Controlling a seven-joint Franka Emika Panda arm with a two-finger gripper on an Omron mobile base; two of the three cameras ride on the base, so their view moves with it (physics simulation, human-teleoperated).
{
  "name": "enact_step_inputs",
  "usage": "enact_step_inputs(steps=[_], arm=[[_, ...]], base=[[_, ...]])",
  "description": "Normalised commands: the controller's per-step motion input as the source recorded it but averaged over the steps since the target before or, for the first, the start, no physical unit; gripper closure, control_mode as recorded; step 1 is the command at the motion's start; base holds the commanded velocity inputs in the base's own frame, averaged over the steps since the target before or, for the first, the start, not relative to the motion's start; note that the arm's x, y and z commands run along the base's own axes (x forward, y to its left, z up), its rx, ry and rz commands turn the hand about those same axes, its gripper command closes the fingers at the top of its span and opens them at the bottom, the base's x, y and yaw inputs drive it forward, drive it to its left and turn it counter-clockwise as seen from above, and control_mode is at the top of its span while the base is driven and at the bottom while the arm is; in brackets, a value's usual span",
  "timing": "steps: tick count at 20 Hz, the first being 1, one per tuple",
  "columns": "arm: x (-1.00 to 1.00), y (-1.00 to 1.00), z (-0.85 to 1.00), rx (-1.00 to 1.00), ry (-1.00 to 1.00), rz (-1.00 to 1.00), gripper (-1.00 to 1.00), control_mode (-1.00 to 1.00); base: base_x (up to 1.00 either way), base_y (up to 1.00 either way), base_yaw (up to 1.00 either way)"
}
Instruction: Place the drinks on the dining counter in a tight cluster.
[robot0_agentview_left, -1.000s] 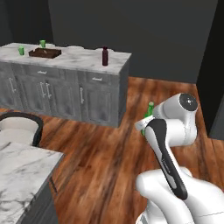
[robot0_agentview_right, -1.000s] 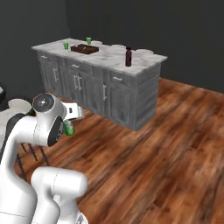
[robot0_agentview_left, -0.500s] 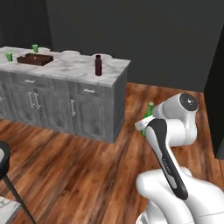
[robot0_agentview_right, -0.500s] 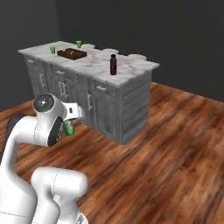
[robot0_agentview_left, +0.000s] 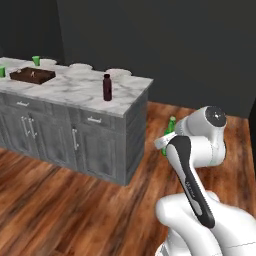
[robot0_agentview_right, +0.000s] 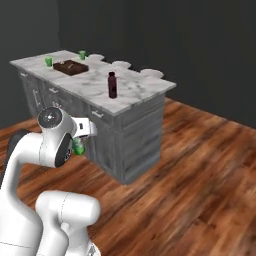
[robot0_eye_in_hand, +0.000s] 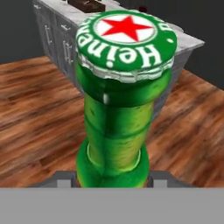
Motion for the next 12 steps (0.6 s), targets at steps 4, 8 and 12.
enact_step_inputs(steps=[4,8,12], arm=[[0.00,0.00,0.00,0.00,0.00,0.00,1.00,1.00],[0.00,0.00,0.00,0.00,0.00,0.00,1.00,1.00],[0.00,0.00,0.00,0.00,0.00,0.00,1.00,1.00]], base=[[1.00,-0.82,0.28],[1.00,-0.79,0.36],[1.00,-0.78,0.43]])
